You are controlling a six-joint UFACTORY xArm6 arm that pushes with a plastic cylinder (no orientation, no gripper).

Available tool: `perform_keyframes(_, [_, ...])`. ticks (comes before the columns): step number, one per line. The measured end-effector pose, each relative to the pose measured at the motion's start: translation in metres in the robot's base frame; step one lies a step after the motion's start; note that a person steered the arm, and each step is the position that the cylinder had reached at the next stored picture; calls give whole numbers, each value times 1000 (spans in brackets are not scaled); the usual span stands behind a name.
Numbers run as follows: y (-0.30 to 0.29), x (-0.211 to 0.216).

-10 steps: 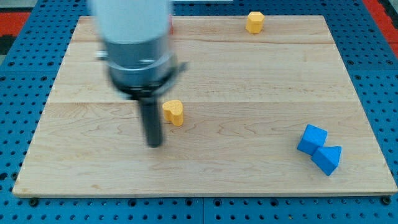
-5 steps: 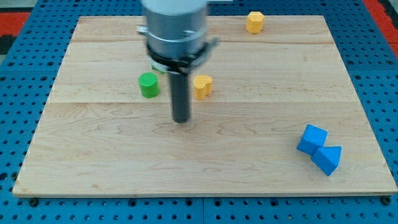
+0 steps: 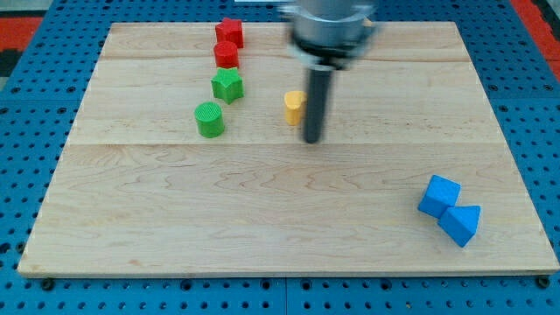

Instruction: Place the yellow heart vertically below the yellow hexagon

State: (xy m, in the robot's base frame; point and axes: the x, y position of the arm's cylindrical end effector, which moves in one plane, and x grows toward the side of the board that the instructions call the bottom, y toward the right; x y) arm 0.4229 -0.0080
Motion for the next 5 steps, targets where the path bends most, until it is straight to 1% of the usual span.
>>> perform_keyframes(1, [-34,-47])
perform_keyframes(2, [39,-40])
perform_keyframes(3, [32,-30])
perform_keyframes(4, [68,-12])
perform_keyframes(5, [103,-52])
